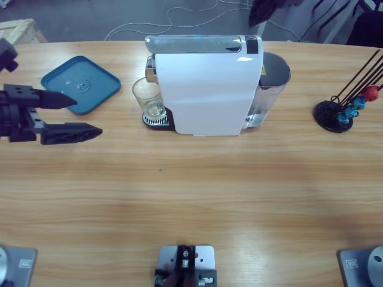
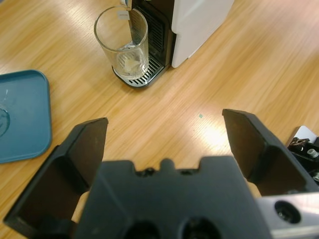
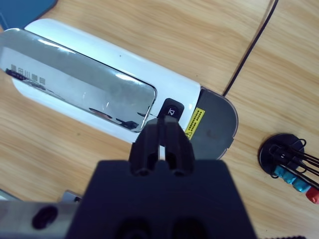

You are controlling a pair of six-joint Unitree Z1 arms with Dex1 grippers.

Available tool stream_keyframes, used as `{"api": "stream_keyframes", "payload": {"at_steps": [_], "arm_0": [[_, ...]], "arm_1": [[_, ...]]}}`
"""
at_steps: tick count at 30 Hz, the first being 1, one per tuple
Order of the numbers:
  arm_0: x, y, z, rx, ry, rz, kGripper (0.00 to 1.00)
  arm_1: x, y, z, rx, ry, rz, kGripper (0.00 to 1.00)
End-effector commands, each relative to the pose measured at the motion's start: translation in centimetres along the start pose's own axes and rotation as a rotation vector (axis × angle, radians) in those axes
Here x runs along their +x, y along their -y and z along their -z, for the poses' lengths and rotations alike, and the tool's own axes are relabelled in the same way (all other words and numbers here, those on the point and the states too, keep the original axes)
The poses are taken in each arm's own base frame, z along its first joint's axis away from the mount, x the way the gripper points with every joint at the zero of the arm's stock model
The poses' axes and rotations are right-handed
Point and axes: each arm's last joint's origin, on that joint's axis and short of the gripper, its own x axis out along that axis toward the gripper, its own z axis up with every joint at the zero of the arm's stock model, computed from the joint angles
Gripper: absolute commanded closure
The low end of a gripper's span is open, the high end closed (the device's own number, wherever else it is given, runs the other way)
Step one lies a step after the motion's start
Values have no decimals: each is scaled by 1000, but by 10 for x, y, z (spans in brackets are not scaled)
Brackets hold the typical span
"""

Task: Pour coffee

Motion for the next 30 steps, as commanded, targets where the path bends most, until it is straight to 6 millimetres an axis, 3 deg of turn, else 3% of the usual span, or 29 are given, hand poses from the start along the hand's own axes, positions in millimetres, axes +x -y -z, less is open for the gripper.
{"api": "stream_keyframes", "payload": {"at_steps": [1, 26, 28, 30], "arm_0": [[13, -2, 4, 8, -62, -8, 9], [24, -5, 6, 3, -101, -27, 0], [24, -6, 6, 3, -105, -40, 0], [24, -6, 6, 2, -106, -49, 0]], "arm_1": [[45, 7, -6, 3, -87, 48, 1000], [61, 11, -7, 6, -117, 73, 1000], [59, 11, -7, 7, -117, 72, 1000], [43, 11, -8, 9, -75, 66, 1000]]}}
